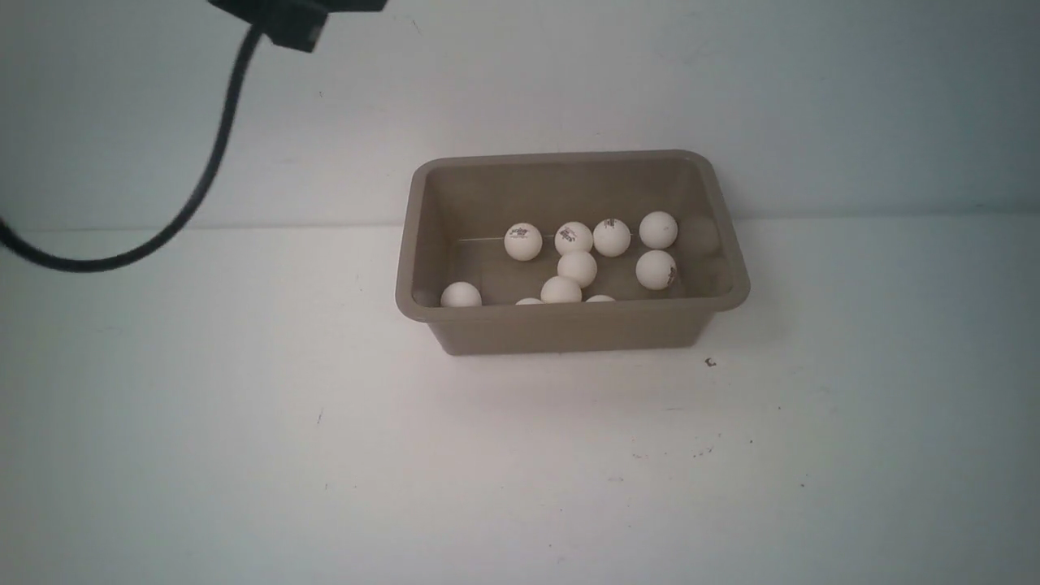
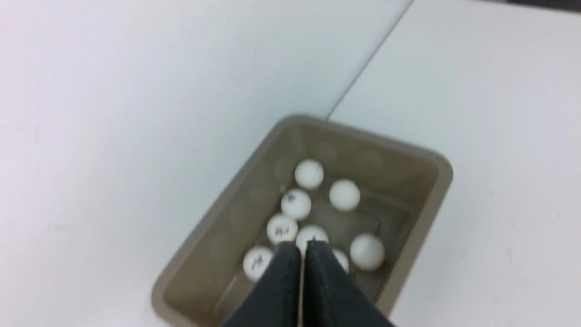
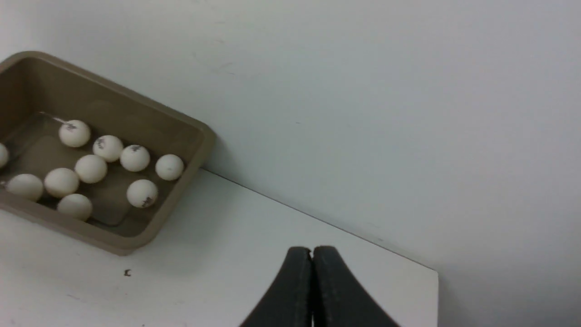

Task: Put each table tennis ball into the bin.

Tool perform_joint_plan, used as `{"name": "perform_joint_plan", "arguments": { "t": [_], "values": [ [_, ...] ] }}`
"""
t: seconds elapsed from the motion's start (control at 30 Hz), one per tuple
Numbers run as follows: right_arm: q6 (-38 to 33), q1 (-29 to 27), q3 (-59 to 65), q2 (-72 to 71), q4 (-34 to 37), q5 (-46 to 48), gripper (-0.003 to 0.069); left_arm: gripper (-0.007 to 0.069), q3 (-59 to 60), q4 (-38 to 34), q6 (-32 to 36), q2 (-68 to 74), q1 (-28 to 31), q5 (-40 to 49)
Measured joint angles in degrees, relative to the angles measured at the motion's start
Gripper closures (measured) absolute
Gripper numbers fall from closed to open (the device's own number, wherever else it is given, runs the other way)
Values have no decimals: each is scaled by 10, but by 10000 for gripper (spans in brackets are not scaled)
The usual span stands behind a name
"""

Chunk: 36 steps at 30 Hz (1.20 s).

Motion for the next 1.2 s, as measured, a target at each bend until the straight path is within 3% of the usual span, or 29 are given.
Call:
{"name": "perform_joint_plan", "arguments": {
  "t": [0.2,0.3,0.53,0.63,1.03,1.2],
  "values": [
    [8,-27,254,-142,-1,-123,673,629,122,0,5,-95,31,-31],
    [18,-29,345,-167,-1,-153,675,629,283,-45,49,-177,42,-104],
    [43,-30,419,-176,-1,-204,675,629,521,-160,157,-300,43,-228],
    [43,-30,438,-178,-2,-214,675,629,561,-179,182,-335,43,-249],
    [69,-30,538,-318,-26,-242,675,629,705,-208,197,-469,43,-287],
    [106,-30,570,-356,-26,-239,675,629,748,-251,197,-527,43,-299]
  ]
}}
